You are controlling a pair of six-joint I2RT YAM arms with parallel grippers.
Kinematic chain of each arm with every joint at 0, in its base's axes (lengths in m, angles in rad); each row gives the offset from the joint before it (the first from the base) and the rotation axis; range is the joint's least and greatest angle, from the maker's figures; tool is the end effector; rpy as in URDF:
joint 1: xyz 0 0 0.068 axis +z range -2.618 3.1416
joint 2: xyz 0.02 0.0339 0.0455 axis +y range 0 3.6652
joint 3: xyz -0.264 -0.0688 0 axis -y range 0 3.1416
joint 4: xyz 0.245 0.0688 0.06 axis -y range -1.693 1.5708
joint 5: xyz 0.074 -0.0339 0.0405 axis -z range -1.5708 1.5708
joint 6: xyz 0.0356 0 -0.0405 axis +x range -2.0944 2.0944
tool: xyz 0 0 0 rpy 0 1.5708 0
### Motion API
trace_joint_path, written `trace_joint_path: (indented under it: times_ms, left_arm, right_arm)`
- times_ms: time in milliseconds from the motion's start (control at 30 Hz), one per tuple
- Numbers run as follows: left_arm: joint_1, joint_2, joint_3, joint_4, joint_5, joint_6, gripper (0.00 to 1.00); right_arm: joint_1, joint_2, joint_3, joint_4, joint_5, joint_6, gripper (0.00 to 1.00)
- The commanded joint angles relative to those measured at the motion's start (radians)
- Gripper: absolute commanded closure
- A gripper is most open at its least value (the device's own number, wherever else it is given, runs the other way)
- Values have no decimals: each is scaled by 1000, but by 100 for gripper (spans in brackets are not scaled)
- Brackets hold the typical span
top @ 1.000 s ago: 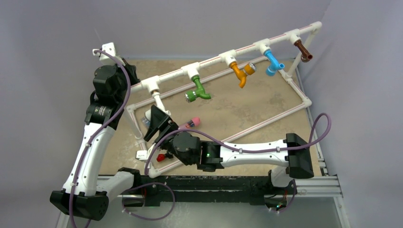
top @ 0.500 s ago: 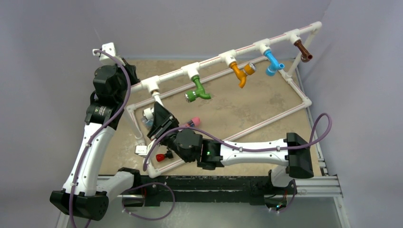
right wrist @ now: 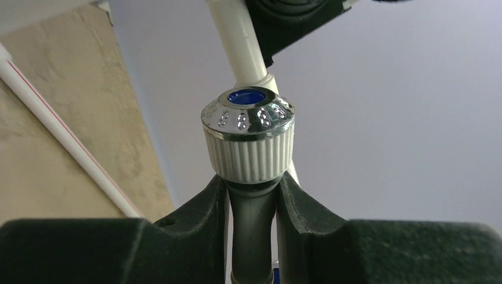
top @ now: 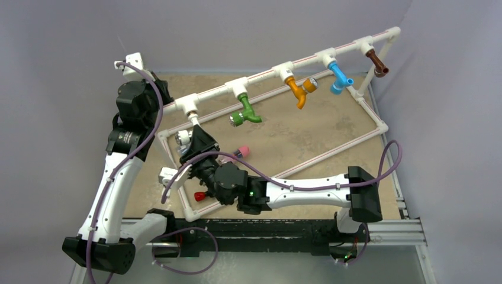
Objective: Install the water faucets
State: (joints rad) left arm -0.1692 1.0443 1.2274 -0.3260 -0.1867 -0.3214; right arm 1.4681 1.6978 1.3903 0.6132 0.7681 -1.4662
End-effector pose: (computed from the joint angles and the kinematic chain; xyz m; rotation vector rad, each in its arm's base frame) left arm 0.2231 -0.0314 0.4298 -0.2683 1.6943 -0.2045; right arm 0.0656 0.3955 0.3884 -1.1240 0.7814 -0.4829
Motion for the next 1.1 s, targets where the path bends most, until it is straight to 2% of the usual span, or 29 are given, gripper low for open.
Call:
trace_joint_path:
  times_ms: [0, 300, 600, 800, 933, 1033, 1067]
  left_arm:
    - [-50, 18, -59, -268, 100, 61, 100]
    - [-55, 28, -57, -268, 92, 61, 100]
    - [-54, 25, -62, -262, 92, 61, 100]
    - [-55, 21, -62, -265, 94, 59, 100]
    - [-55, 15, -65, -265, 95, 60, 100]
    - [-55, 13, -68, -261, 98, 59, 100]
    - [-55, 13, -69, -262, 99, 59, 100]
  right_arm:
    - [-23, 3, 66, 130, 17, 353, 100]
    - [-40, -74, 86, 120, -47, 1039, 100]
    - [-71, -191, -8, 235, 5, 1607, 100]
    - [-118, -247, -59, 236, 17, 1994, 100]
    - [-153, -277, -95, 228, 2, 2206, 100]
    - [-166, -285, -100, 225, -19, 2277, 100]
    - [-170, -284, -96, 220, -27, 2292, 95]
